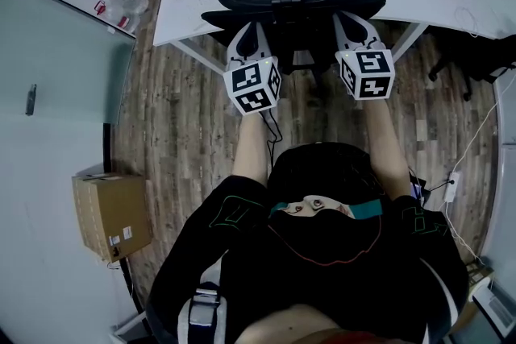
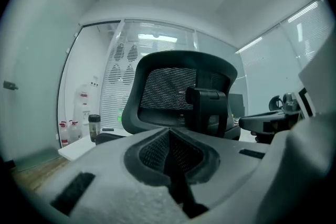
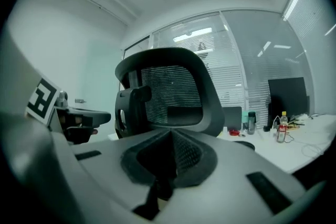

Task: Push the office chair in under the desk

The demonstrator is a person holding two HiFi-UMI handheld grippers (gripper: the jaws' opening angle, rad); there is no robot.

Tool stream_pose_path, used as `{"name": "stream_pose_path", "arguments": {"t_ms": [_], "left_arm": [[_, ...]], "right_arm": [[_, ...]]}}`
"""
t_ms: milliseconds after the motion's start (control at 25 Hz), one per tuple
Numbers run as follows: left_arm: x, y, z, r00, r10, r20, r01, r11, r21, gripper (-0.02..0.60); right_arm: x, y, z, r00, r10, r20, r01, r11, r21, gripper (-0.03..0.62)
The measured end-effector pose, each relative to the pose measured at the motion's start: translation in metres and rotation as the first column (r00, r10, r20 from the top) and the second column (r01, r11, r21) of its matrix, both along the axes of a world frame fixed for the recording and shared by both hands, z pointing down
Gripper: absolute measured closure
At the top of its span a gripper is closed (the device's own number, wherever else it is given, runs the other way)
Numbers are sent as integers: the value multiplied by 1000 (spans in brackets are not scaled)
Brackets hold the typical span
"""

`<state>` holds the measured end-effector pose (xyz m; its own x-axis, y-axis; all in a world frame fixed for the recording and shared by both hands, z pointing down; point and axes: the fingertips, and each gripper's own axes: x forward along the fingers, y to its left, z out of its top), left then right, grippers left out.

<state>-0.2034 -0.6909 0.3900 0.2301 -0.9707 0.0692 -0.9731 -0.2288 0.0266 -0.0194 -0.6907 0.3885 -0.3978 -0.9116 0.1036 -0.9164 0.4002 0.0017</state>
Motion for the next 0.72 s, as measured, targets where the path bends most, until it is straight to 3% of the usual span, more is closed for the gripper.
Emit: {"name": "stream_pose_path", "arguments": {"t_ms": [720], "left_arm": [[9,3,14,997,77,-5,-77,997,-31,574]], "right_arm": [[-9,-4,4,1000,-23,-3,23,1000,-4,591]]}}
